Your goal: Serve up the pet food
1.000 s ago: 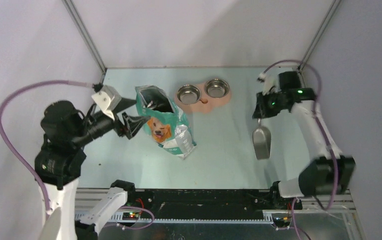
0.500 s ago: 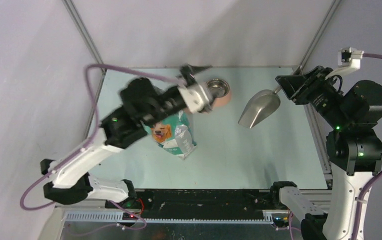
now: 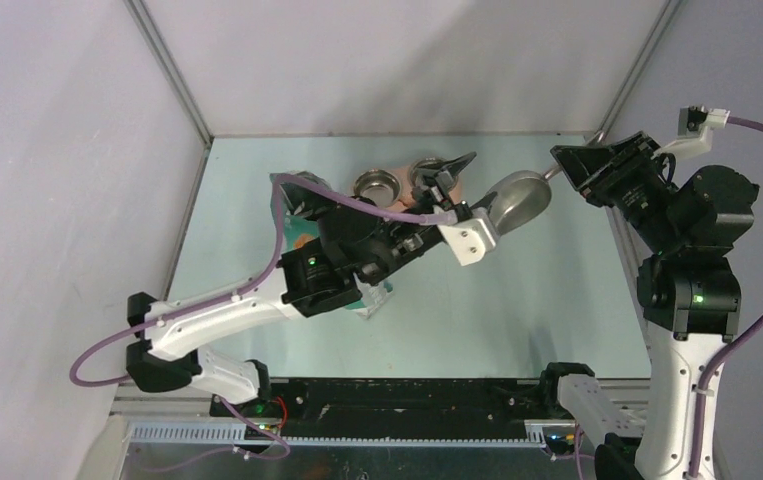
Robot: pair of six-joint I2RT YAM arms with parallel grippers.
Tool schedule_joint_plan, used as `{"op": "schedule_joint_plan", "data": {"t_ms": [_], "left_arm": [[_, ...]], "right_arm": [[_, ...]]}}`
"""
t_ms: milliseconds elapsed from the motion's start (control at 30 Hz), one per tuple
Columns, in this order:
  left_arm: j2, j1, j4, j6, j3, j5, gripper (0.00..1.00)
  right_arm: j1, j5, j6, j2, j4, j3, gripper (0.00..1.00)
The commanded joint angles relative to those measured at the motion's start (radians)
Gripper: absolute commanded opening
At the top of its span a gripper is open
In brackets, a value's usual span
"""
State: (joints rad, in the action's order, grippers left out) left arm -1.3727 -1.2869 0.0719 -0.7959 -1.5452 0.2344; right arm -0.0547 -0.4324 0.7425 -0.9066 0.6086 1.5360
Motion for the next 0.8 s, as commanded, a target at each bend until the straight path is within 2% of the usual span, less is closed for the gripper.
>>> {"op": "schedule_joint_plan", "data": {"t_ms": [0,233,367,467,667,733,767], "left_arm": [[-0.082,-0.009,0.032,-0.016,-0.105,0.070,0.66],[-0.121,-0.009,-0.093,0.002,-0.175,0.016,0.62],[-0.146,-0.011,-0.145,0.018,-0.204,0.043,0.57],[-0.175,-0.008,-0.152,-0.002,-0.231,0.107,0.49],[-0.199,0.011,-0.162,-0.063,-0.264,0.131,0.35],[-0.206,0.022,-0.168,-0.074,-0.273,0.137,0.28],[-0.210,0.028,-0.173,-0.076,-0.276,0.132,0.21]], "right_arm": [[0.000,-0.023,0.095,0.030,-0.136,-0.034,0.00],[0.009,-0.011,0.102,0.043,-0.170,-0.058,0.00],[0.014,-0.014,0.114,0.044,-0.191,-0.057,0.00],[0.020,-0.029,0.121,0.044,-0.199,-0.054,0.00],[0.030,-0.087,0.122,0.030,-0.182,-0.067,0.00],[0.031,-0.112,0.138,0.029,-0.186,-0.087,0.00],[0.032,-0.135,0.144,0.027,-0.189,-0.093,0.00]]}}
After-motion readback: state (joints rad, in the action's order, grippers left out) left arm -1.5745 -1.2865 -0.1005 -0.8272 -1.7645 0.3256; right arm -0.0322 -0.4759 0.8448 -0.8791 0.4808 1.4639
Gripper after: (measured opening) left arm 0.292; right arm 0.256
